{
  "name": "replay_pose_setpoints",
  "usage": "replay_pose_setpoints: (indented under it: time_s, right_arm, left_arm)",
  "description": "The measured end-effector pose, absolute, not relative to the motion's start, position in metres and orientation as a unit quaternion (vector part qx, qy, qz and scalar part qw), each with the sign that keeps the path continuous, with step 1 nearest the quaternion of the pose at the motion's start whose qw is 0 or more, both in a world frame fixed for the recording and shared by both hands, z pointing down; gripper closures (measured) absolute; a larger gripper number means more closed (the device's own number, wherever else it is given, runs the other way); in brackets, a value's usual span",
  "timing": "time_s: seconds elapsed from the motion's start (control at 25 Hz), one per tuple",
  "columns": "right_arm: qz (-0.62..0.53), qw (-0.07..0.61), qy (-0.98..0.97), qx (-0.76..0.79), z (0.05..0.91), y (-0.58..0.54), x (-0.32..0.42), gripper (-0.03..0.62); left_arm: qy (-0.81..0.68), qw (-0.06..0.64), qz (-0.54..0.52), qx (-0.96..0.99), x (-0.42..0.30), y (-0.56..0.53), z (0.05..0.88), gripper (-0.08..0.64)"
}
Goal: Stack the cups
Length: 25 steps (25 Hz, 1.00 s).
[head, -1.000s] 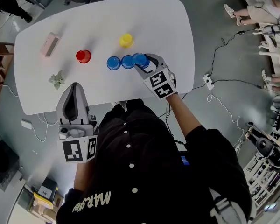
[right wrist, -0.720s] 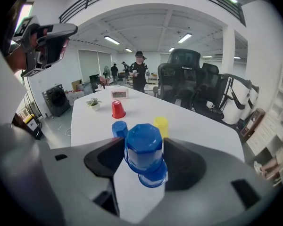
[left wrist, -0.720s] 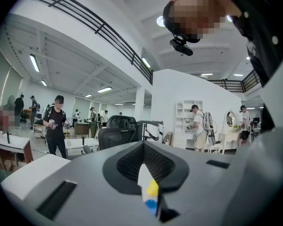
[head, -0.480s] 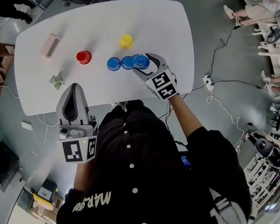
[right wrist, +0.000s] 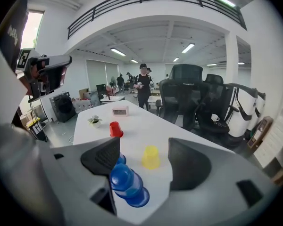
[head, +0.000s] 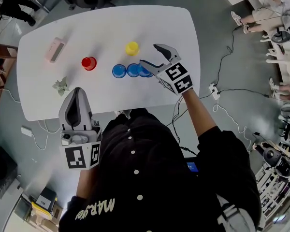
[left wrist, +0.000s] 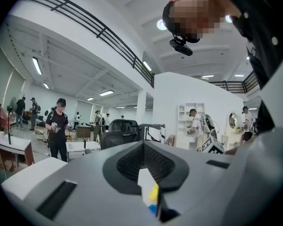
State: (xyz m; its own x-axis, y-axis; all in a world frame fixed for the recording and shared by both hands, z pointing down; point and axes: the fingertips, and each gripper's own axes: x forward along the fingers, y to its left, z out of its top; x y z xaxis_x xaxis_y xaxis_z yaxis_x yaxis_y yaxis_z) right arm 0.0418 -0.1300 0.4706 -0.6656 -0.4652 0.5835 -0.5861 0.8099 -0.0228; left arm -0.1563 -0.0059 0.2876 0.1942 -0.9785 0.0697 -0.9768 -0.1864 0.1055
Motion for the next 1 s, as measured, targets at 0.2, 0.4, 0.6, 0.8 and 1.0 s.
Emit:
replay_pose_setpoints:
  time_s: [0.2, 0.4, 0.6, 0.8, 1.0]
  right_arm:
    - [0.093, 0.311, -0.909, 0.261, 0.474, -0.158, 0.037, 0.268]
    - [0.097, 0.34, -0.91, 0.216, 0.492, -0.172, 0.023, 0.272]
    - [0.097, 0.373, -0.908, 0.163, 0.518, -0.179, 0.009, 0.275]
    - [0.088, 0.414, -0.898, 0.12, 0.555, -0.18, -0.001, 0.276]
    - [0.088, 0.447, -0.886, 0.087, 0.589, -0.181, -0.008, 0.282]
  left_arm:
    - [-0.644, 0.069, -0.002, 0.762, -0.157, -0.01, 0.291, 0.549]
    - [-0.655, 0.08, 0.005, 0.752, -0.158, -0.016, 0.299, 0.549]
    - [-0.666, 0.092, 0.015, 0.74, -0.157, -0.025, 0.306, 0.549]
    - [-0.679, 0.105, 0.027, 0.726, -0.157, -0.028, 0.314, 0.549]
    - [-0.69, 0.113, 0.038, 0.713, -0.162, -0.028, 0.321, 0.549]
